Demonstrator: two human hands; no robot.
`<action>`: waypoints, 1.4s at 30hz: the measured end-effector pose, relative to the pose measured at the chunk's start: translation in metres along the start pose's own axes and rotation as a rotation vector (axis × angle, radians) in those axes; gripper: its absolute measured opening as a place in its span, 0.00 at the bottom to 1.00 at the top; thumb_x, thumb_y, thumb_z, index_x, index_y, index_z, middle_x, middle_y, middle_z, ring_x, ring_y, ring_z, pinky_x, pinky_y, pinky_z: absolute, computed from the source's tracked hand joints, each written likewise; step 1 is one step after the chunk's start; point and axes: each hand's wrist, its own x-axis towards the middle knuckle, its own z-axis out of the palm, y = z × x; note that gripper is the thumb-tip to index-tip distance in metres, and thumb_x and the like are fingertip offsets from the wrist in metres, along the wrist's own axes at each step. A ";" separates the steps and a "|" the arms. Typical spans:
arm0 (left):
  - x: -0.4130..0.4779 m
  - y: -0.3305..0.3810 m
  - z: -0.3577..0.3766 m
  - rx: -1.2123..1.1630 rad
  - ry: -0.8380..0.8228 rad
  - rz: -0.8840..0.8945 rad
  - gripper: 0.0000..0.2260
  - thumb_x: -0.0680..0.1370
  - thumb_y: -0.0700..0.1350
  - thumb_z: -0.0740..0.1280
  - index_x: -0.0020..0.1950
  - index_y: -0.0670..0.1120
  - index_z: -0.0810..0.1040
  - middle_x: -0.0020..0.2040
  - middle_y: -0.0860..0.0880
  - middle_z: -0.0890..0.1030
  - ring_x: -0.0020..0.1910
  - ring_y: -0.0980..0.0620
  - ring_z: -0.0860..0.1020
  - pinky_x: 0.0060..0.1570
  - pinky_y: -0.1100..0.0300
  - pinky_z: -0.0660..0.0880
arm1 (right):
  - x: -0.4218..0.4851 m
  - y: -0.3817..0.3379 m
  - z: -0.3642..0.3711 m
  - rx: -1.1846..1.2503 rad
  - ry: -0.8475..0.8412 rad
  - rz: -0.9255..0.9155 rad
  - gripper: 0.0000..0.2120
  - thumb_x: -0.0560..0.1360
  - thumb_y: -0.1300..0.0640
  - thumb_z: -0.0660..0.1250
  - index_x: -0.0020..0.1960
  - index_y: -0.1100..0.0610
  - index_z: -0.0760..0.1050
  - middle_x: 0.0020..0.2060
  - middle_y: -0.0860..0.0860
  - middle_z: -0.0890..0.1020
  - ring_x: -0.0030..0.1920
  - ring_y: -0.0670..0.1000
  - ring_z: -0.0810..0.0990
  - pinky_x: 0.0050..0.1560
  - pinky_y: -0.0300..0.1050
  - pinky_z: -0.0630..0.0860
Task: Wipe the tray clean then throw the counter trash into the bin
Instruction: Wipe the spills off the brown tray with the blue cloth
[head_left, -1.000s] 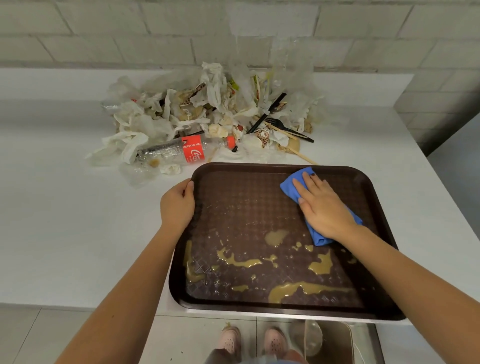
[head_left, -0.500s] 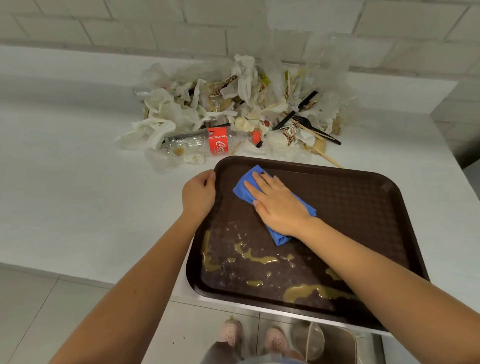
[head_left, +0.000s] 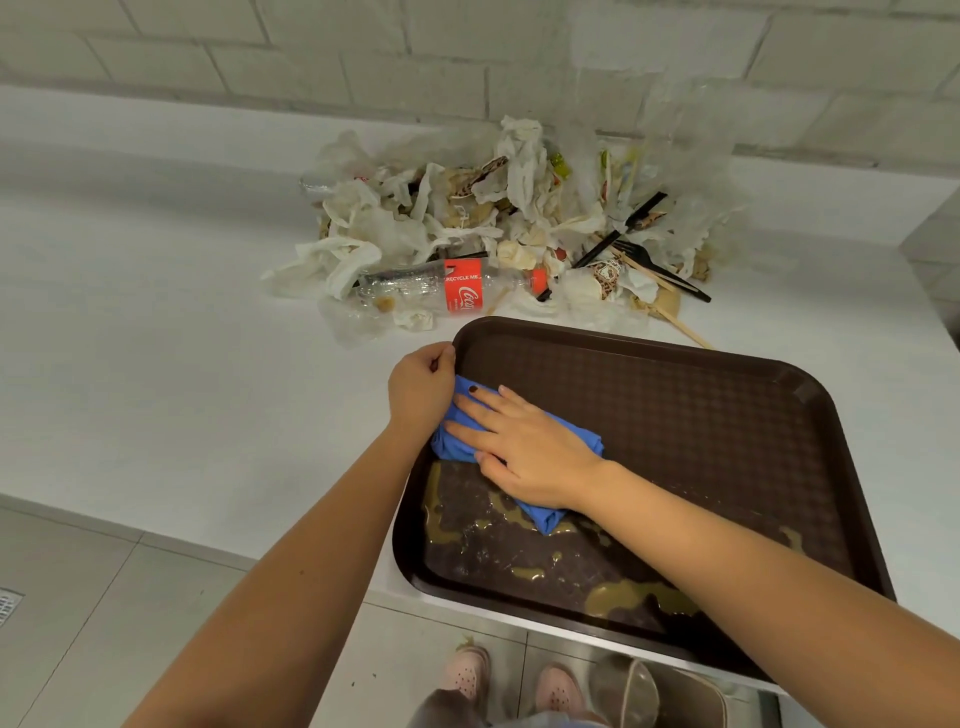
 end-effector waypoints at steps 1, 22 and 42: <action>0.000 0.000 0.000 0.001 0.006 0.003 0.14 0.80 0.43 0.60 0.39 0.38 0.78 0.37 0.38 0.80 0.36 0.49 0.75 0.39 0.56 0.71 | -0.001 -0.001 0.000 0.009 -0.001 -0.017 0.27 0.77 0.49 0.43 0.74 0.52 0.62 0.75 0.55 0.61 0.76 0.56 0.54 0.73 0.48 0.40; -0.002 0.004 0.000 0.004 0.034 0.007 0.12 0.80 0.43 0.60 0.46 0.41 0.82 0.42 0.41 0.83 0.41 0.49 0.77 0.42 0.61 0.70 | -0.026 -0.033 0.016 0.055 0.062 -0.140 0.22 0.75 0.52 0.54 0.68 0.49 0.72 0.70 0.54 0.69 0.73 0.56 0.63 0.73 0.61 0.49; -0.002 0.004 0.000 0.053 0.035 0.025 0.13 0.80 0.44 0.59 0.47 0.40 0.81 0.37 0.45 0.80 0.38 0.49 0.76 0.40 0.61 0.67 | -0.034 -0.049 0.019 0.080 0.079 -0.253 0.15 0.79 0.49 0.58 0.62 0.48 0.77 0.65 0.51 0.74 0.69 0.52 0.66 0.72 0.62 0.53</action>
